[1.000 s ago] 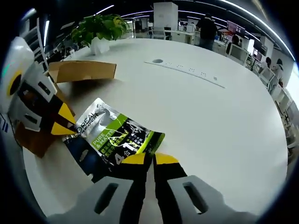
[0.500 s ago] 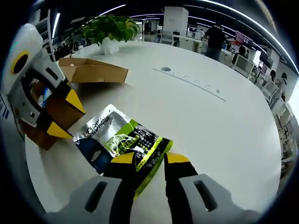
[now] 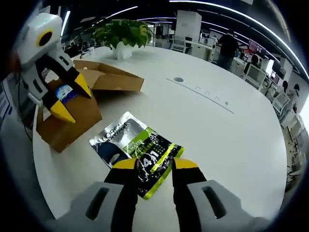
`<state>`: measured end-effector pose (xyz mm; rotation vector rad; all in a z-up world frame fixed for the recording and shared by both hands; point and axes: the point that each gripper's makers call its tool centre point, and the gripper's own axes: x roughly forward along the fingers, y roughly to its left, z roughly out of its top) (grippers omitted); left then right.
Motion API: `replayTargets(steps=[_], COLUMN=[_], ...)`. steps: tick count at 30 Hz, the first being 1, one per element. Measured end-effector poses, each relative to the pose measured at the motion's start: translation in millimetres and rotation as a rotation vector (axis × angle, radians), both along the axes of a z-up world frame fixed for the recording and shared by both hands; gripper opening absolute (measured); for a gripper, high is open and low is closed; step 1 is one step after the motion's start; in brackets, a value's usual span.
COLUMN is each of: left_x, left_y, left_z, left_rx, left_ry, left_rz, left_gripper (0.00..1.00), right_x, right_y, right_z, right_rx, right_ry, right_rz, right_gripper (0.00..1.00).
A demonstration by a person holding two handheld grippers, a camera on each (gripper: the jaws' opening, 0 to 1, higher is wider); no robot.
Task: Operate the shoe box by opening the lid, removing the specified soft item, and placing it in the target area until the item is outside and the box remains undamaged.
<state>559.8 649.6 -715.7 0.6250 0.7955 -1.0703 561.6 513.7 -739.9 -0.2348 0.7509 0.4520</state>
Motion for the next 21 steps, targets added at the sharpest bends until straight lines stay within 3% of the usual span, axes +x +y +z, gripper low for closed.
replayTargets(steps=[2,13,21], left_x=[-1.2,-4.2,-0.8], left_y=[2.0,41.3,77.5], left_z=[5.9,23.0,27.5], left_rx=[-0.042,-0.088,-0.097], left_ry=[0.021,0.039,0.043], left_rz=[0.029,0.117,0.198], left_gripper=[0.32,0.39,0.45], right_x=[-3.1,-17.3,-24.4], right_y=[2.2,19.5,44.5], right_z=[3.3,26.9,45.9], right_rx=[0.003,0.029,0.082], right_ry=[0.000,-0.008,-0.010], right_rz=[0.008,0.049,0.081], right_gripper=[0.27,0.33,0.37])
